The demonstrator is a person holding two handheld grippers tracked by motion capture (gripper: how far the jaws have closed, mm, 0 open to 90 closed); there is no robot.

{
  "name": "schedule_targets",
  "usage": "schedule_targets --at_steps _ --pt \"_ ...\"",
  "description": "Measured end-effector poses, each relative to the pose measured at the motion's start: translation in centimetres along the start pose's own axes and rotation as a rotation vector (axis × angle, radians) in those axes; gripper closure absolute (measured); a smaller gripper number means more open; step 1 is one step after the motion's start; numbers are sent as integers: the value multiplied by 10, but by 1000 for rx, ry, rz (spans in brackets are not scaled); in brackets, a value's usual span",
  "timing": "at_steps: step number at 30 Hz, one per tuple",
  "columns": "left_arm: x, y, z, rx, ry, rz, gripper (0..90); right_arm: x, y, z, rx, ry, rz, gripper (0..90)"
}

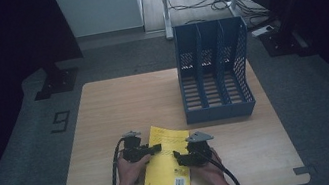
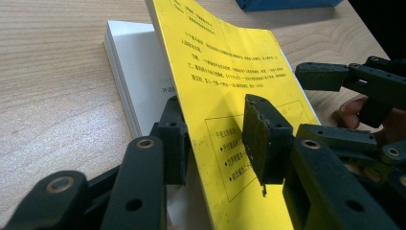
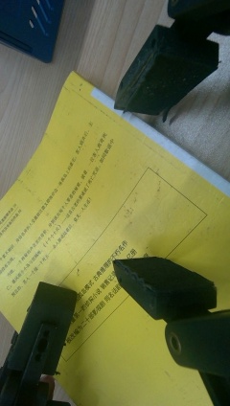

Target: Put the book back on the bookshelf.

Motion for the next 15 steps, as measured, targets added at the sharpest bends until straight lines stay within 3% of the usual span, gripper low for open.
schedule_targets --at_steps 10,15 --pt "2 -2 0 2 2 7 615 0 0 0 0 -1 0 203" --pt "2 -1 0 8 -1 6 665 0 0 0 0 0 0 204"
Point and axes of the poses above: each handheld gripper's, and its own axes: y roughly backward along the jaws, z roughly out of its underside, x roughly to its right, the point moved 1 cm from there along -y, roughly forward along the jaws, and after that the axes turned 10 degrees about -x, right-handed, at the moved point
